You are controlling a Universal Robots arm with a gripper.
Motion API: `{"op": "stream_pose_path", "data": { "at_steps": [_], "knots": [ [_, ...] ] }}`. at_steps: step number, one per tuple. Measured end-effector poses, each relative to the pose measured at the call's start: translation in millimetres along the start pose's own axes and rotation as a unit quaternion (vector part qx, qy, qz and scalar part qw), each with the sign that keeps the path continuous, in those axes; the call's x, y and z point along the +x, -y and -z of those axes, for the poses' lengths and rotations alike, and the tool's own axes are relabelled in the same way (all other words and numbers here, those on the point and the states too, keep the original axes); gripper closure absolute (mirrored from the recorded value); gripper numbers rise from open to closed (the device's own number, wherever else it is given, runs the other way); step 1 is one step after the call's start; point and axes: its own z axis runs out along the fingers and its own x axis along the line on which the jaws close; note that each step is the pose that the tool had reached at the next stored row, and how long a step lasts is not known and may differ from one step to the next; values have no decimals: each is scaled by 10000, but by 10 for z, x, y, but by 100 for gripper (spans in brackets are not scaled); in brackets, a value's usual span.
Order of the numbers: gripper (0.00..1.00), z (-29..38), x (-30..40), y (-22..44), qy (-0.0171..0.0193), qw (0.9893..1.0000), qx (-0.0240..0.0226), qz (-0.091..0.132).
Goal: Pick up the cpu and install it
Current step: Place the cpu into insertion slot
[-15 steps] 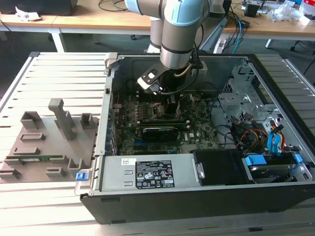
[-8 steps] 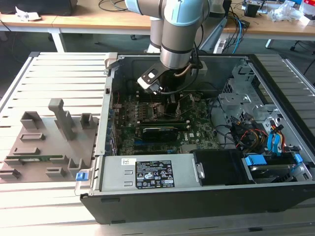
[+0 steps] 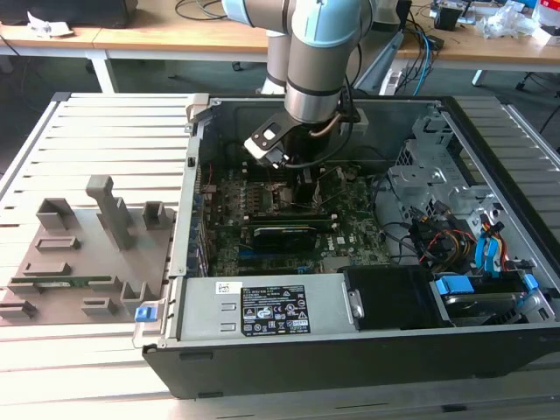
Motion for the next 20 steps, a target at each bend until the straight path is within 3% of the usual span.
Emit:
{"op": "stream_pose_path", "data": {
  "at_steps": [1, 13, 16, 20],
  "knots": [
    [39, 2, -1, 1, 4, 10000, 2, 0],
    [39, 2, 27, 2, 6, 10000, 4, -1],
    [39, 52, 20, 7, 7, 10000, -1, 0],
    [39, 63, 14, 8, 7, 10000, -1, -1]
  ]
}}
